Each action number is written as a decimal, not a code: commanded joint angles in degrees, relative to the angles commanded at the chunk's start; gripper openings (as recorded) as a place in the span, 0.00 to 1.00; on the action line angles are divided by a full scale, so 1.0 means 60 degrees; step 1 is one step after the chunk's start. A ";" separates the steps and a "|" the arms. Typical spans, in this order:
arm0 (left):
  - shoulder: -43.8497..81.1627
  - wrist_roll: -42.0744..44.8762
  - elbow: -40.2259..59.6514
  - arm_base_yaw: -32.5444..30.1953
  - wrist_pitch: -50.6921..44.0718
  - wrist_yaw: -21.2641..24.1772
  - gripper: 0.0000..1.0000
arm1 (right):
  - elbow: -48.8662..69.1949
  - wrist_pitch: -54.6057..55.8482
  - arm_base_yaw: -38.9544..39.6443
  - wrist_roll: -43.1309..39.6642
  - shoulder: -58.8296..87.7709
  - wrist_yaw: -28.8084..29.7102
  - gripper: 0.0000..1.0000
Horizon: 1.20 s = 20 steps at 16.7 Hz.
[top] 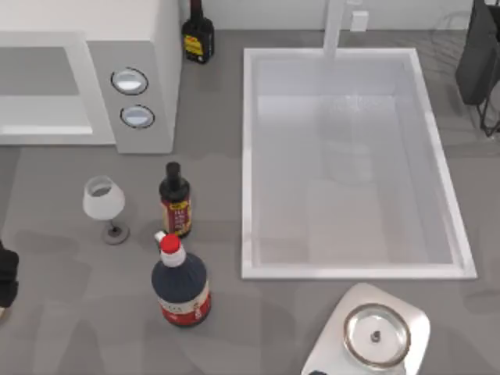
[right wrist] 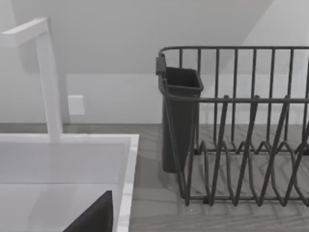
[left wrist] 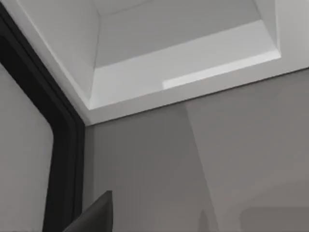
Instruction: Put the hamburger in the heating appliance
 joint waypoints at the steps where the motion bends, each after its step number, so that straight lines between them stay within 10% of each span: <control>1: 0.0821 0.0673 0.0477 0.0075 -0.0507 0.0019 1.00 | 0.0000 0.0000 0.0000 0.0000 0.0000 0.0000 1.00; 12: 0.9729 0.7765 0.5582 0.0962 -0.5776 0.0115 1.00 | 0.0000 0.0000 0.0000 0.0000 0.0000 0.0000 1.00; 20: 1.1167 0.8926 0.6482 0.1165 -0.6659 0.0088 1.00 | 0.0000 0.0000 0.0000 0.0000 0.0000 0.0000 1.00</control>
